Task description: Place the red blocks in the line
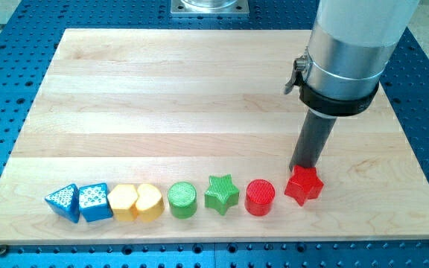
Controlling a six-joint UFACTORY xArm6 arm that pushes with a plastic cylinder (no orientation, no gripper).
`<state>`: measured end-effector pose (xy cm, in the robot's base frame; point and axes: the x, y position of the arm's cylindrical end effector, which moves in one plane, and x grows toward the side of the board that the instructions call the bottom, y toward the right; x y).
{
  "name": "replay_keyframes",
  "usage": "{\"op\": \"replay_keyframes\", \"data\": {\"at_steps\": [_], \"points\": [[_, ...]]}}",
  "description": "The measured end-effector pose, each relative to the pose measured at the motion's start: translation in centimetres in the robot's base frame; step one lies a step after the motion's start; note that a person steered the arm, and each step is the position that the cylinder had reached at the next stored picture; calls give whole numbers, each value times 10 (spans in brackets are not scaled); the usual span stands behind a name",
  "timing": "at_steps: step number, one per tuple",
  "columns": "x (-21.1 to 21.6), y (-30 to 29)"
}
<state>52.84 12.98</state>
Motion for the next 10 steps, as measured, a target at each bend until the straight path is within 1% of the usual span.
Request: {"op": "replay_keyframes", "data": {"at_steps": [1, 2, 4, 5, 6, 7, 8, 10], "points": [[6, 16], [22, 18], [22, 25], [42, 51], [71, 67], [75, 48], [75, 17], [74, 11]]}}
